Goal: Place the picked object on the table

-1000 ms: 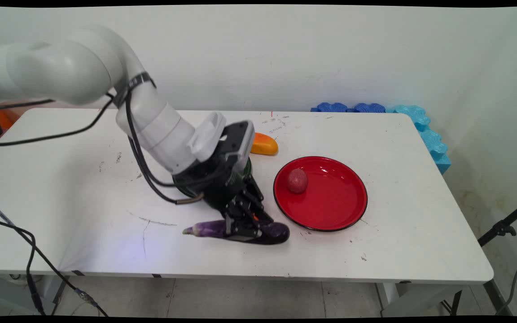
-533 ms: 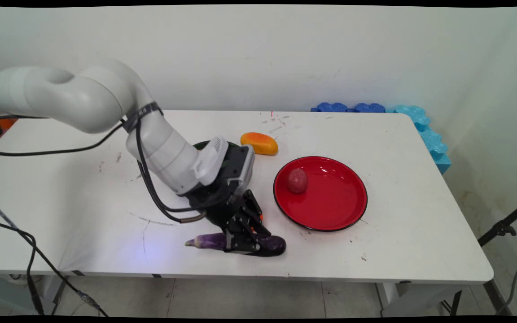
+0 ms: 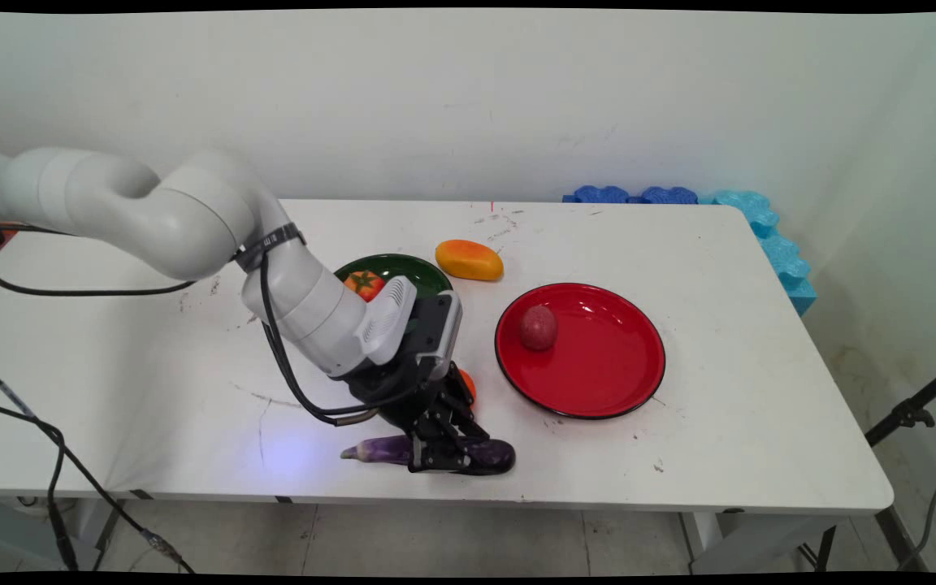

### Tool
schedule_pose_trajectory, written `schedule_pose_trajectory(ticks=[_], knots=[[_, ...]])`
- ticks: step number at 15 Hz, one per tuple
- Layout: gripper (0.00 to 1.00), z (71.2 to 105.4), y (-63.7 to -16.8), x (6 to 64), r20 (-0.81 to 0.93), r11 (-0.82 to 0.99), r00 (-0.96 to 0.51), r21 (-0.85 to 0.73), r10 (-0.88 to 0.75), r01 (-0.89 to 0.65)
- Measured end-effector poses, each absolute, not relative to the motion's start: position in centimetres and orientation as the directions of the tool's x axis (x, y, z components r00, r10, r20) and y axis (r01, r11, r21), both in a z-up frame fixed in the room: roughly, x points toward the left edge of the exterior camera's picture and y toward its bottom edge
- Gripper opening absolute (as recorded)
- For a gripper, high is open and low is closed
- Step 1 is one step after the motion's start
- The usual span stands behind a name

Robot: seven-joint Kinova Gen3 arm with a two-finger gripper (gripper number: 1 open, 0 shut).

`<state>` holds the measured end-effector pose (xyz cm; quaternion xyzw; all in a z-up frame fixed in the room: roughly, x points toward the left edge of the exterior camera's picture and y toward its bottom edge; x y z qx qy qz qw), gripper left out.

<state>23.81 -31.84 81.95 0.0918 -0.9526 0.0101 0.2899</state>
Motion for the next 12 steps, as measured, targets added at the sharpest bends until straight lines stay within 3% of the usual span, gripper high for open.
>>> schedule_pose_trajectory(ticks=[7,8,12], knots=[[0.0,80.6,-32.1,24.0,0.555,0.982,-0.815,0.02,-0.168,-0.189],[1.0,80.6,-32.2,24.0,0.557,0.982,-0.814,0.017,-0.166,-0.189],[1.0,81.2,-32.4,23.9,0.581,0.981,-0.796,0.018,-0.166,-0.192]])
